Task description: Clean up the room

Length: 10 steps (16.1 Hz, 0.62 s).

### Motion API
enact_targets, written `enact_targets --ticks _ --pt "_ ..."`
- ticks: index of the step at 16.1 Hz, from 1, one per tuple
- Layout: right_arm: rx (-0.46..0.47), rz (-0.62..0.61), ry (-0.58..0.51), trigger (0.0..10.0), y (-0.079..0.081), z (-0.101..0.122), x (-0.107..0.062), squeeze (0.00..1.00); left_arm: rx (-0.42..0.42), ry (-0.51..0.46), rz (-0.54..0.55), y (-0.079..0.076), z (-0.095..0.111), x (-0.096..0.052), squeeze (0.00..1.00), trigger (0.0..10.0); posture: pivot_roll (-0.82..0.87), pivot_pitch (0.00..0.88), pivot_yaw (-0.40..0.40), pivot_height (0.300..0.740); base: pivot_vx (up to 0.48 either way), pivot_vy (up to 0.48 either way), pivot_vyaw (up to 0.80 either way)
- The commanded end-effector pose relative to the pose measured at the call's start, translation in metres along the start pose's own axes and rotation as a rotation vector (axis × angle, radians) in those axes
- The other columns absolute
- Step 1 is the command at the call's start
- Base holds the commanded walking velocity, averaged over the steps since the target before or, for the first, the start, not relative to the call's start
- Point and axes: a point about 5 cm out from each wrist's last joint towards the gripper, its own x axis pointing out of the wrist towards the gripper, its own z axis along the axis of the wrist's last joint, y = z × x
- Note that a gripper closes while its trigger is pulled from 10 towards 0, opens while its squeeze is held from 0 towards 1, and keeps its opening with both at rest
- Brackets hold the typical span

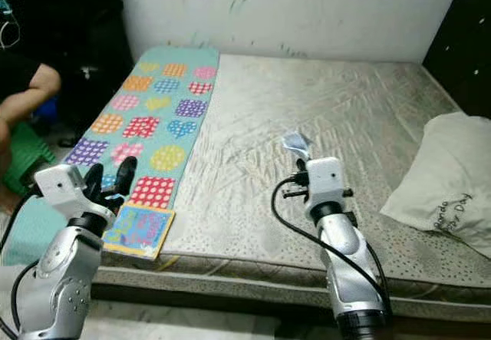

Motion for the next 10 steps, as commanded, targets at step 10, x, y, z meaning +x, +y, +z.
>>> enact_targets --ticks 10 --pt "0.101 -0.045 -0.003 10.0 -0.008 0.001 -0.014 0.00 0.012 0.027 0.001 0.003 -0.002 -0.005 0.00 10.0 -0.04 0.000 0.016 0.740 0.256 0.000 -0.29"
